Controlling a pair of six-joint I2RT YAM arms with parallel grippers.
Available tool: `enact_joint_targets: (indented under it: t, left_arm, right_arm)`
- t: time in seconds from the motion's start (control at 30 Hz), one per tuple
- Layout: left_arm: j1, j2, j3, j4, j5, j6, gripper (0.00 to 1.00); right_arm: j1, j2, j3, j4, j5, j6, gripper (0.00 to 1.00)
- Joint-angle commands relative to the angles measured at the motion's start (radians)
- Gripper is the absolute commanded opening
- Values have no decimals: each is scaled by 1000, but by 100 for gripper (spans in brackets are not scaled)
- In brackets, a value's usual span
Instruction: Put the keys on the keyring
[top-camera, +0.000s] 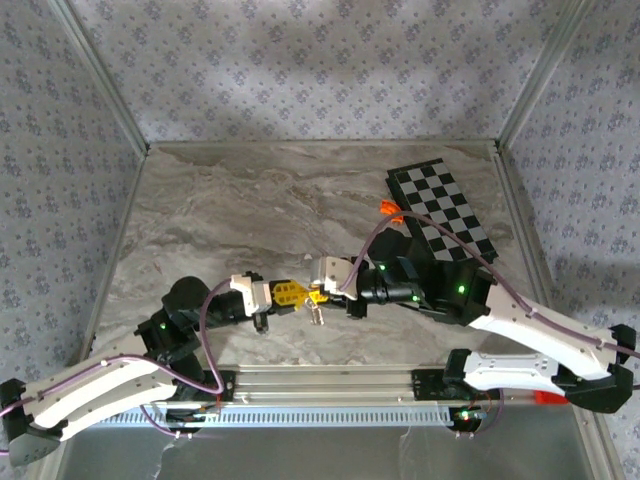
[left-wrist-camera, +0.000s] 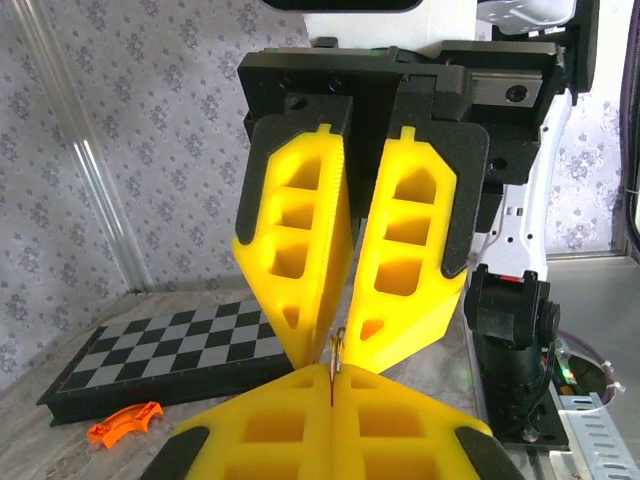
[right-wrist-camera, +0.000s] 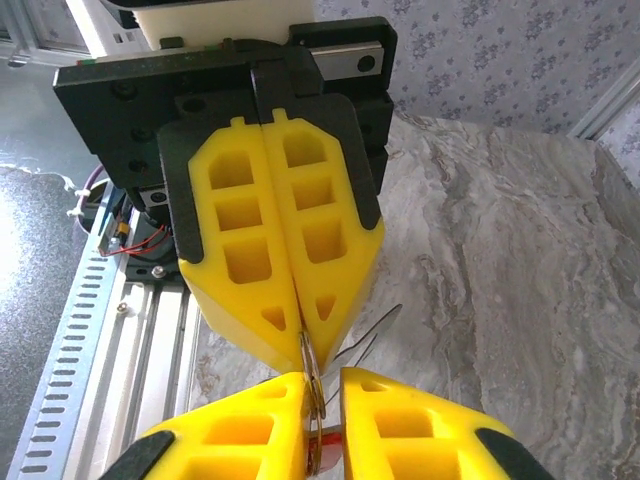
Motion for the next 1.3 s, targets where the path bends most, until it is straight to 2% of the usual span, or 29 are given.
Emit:
enact_joint_targets:
  t: [0.0,0.1,0.13,0.27,0.33,0.4,0.5,0.6,0.73,0.87,1.03,1.27]
  left_arm:
    - [-3,0,15,131,57,-38,0]
    - [-3,4,17,125,55,-36,0]
    - [-3,6,22,104,50,-28,0]
    - [-7,3,67,-64,-46,46,1]
    - [-11,5,94,-157,-105,90,11]
    - [-12,14,118,-230,-147,125,15]
    - [-17,38,147,-308,-183,163,14]
    - [-23,56,150,-322,-193,177,9]
    - [-33,64,144,-306,-178,177,0]
    - [-34,35,109,-207,-143,134,0]
    - [-34,-6,71,-55,-75,65,0]
    - [-34,0,47,76,14,15,0]
  right_arm:
    - [-5,-13,-22,19,-11,13,12]
    - [-6,-16,-22,15,-11,14,1]
    - [-7,-18,-20,14,-9,14,0]
    - [2,0,6,-29,63,-11,0]
    - [21,32,18,-74,113,-34,0]
    - [38,62,70,-127,149,-47,0]
    - [56,95,91,-157,168,-60,0]
    - [59,111,105,-161,162,-65,0]
    - [61,129,116,-165,157,-68,0]
    - [63,123,109,-150,154,-60,0]
    - [57,81,74,-99,125,-23,17]
    - [37,45,60,-83,60,-5,17]
